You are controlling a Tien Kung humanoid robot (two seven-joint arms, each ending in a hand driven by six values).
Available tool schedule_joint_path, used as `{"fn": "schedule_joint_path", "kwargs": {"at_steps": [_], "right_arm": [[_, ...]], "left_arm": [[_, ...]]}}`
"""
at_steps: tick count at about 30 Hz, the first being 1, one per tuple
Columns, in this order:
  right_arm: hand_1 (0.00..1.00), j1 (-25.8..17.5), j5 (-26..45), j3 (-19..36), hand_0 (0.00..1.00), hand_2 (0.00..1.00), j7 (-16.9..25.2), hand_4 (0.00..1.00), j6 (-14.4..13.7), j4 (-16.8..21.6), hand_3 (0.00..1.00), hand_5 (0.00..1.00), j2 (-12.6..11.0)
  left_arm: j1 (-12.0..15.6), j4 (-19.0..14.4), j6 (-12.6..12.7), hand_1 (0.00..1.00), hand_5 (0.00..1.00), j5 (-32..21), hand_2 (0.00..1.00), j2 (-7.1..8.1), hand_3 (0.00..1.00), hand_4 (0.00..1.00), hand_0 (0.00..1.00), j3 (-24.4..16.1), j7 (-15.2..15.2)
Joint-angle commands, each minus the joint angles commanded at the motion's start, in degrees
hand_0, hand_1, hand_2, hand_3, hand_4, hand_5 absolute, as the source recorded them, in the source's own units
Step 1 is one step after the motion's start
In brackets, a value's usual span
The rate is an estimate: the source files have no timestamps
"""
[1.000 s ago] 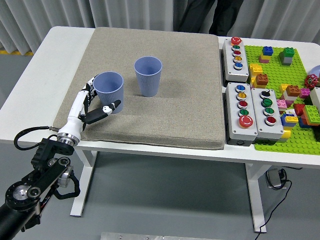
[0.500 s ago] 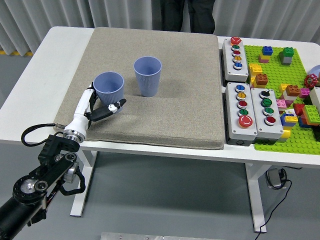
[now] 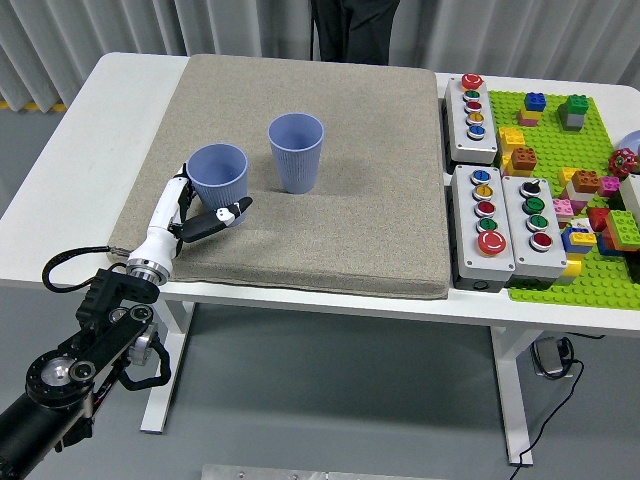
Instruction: Pick cup pour cup place
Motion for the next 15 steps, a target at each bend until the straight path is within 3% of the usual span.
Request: {"fn": "schedule_joint_path", "kwargs": {"at_steps": [15], "right_arm": [[0.691,-0.03,-0.19,0.07,0.697,0.629,0.06,0.06,0.07,-0.02,0.599,0.381,-0.05]], "left_arm": [[-2.56,2.54,0.37,0.918,0.235,-0.88,0.998,-0.23,0.998,0.909,0.934,0.87,0.0]]}}
